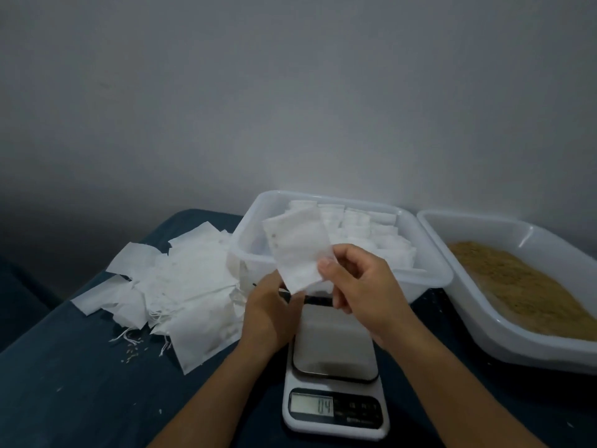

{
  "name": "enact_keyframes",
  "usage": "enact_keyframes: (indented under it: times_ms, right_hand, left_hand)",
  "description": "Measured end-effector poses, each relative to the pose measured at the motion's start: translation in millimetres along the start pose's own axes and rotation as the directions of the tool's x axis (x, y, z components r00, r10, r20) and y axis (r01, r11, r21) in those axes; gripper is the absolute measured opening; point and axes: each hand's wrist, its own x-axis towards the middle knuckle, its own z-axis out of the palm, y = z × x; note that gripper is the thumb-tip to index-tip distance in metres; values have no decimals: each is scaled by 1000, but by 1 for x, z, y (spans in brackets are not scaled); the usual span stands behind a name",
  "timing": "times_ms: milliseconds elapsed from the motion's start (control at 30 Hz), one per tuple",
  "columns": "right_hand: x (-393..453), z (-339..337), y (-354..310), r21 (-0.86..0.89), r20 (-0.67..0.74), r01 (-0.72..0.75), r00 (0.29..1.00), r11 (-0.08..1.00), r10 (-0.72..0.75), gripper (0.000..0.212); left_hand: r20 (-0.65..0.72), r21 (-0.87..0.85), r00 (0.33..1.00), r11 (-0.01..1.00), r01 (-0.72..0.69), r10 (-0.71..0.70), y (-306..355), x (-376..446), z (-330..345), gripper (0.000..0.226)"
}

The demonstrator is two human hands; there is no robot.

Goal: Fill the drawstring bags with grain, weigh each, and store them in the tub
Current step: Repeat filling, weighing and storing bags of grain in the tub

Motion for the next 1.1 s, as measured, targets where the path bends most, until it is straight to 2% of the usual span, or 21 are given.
enact_keyframes:
  times_ms: [67, 100, 200, 267, 333, 433, 567, 667, 800, 933, 1000, 1067, 1100]
  right_hand:
    - [-9, -18, 10, 6, -39, -69, 997, 998, 69, 11]
    - [-14, -26, 15, 10, -55, -105, 993, 994, 105, 15]
    - [-25, -38, 27, 52, -76, -177, 981, 983, 180, 21]
    - [-30, -40, 31, 71, -89, -188, 977, 980, 194, 24]
    - [-33, -42, 35, 32, -99, -184, 978, 982, 186, 29]
    - [-33, -40, 36, 22, -82, -158, 984, 987, 160, 33]
    - [-37, -43, 36, 124, 30, -165, 986, 979, 162, 51]
    - [-40, -39, 38, 58, 41, -140, 990, 988, 138, 61]
    - [-39, -33, 41, 70, -86, -86, 992, 994, 92, 48]
    - [-40, -30, 43, 77, -117, -88, 988, 993, 97, 41]
    - [-40, -30, 44, 92, -126, -83, 988, 992, 95, 41]
    - [-39, -33, 44, 93, -143, -82, 985, 992, 95, 40]
    - [-39, -33, 44, 94, -145, -84, 985, 992, 97, 40]
  left_hand:
    - [10, -112, 999, 992, -52, 53, 11, -5, -2, 10]
    - [24, -190, 999, 981, -34, 39, 17, -7, -2, 14]
    - [64, -370, 998, 928, 38, -15, 28, -13, -3, 45]
    - [173, -480, 983, 866, 138, -61, 36, -16, -4, 61]
    - [234, -457, 971, 876, 154, -49, 39, -19, -1, 51]
    - [215, -359, 976, 932, 54, 26, 36, -21, 2, 21]
    - [150, -478, 988, 873, 103, -34, 31, -19, 4, 11]
    - [122, -516, 991, 849, 113, -59, 29, -17, 4, 16]
    - [135, -505, 990, 857, 103, -39, 28, -17, 6, 23]
    - [153, -493, 988, 863, 109, -38, 29, -19, 6, 24]
    - [89, -494, 993, 862, 112, -77, 31, -19, 6, 22]
    - [-101, -444, 988, 894, 61, -118, 33, -18, 2, 28]
    - [-208, -390, 974, 921, -2, -86, 35, -19, -1, 32]
